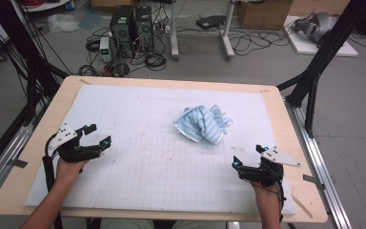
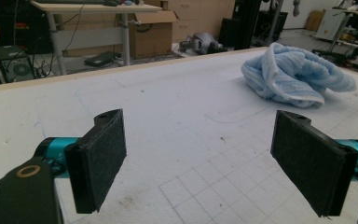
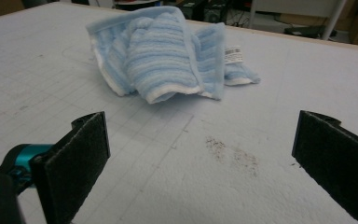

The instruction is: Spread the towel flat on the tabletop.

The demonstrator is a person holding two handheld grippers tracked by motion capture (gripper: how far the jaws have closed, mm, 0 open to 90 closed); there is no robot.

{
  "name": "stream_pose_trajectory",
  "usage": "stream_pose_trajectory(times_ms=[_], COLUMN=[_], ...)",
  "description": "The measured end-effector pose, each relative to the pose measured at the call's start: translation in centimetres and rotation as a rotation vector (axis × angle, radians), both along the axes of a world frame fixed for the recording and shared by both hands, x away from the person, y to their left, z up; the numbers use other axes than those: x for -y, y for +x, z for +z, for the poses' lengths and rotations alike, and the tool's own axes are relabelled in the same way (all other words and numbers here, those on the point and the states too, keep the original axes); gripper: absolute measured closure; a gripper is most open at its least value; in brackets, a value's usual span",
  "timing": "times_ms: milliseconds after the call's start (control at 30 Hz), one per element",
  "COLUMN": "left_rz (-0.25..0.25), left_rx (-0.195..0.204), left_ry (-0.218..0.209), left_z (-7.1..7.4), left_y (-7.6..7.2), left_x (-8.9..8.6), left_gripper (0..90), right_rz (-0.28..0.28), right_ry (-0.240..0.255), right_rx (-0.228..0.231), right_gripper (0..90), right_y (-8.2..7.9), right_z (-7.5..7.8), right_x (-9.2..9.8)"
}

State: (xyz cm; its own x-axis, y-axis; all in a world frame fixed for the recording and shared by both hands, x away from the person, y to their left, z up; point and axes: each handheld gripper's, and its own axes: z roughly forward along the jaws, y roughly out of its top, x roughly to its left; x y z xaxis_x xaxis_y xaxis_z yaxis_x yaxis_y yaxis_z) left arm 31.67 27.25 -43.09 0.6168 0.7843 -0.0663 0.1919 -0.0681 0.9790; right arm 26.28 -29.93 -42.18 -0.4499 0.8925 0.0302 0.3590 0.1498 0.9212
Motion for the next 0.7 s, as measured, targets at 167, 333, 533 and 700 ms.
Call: stream_pose_trajectory(times_ms=[167, 333, 533, 700], left_rz=[-0.006, -0.003, 0.003, 0.003], left_rx=[-0.001, -0.009, -0.014, -0.013], left_ry=[0.02, 0.017, 0.023, 0.021], left_z=[-0.1, -0.2, -0.4, -0.4], left_y=[-0.4, -0.3, -0.2, -0.1], left_x=[0.0, -0.1, -0.1, -0.3], left_gripper=[18.4, 18.4, 18.4, 18.4], right_rz=[0.045, 0.122, 0.159, 0.193], right_ry=[0.007, -0.038, -0.079, -0.096], right_rx=[-0.024, -0.022, -0.017, -0.003], right_gripper=[3.1, 5.5, 7.9, 21.7], right_y=[0.8, 1.1, 2.0, 3.0], right_z=[-0.1, 0.1, 0.2, 0.6], right_x=[-1.3, -2.9, -4.6, -5.4])
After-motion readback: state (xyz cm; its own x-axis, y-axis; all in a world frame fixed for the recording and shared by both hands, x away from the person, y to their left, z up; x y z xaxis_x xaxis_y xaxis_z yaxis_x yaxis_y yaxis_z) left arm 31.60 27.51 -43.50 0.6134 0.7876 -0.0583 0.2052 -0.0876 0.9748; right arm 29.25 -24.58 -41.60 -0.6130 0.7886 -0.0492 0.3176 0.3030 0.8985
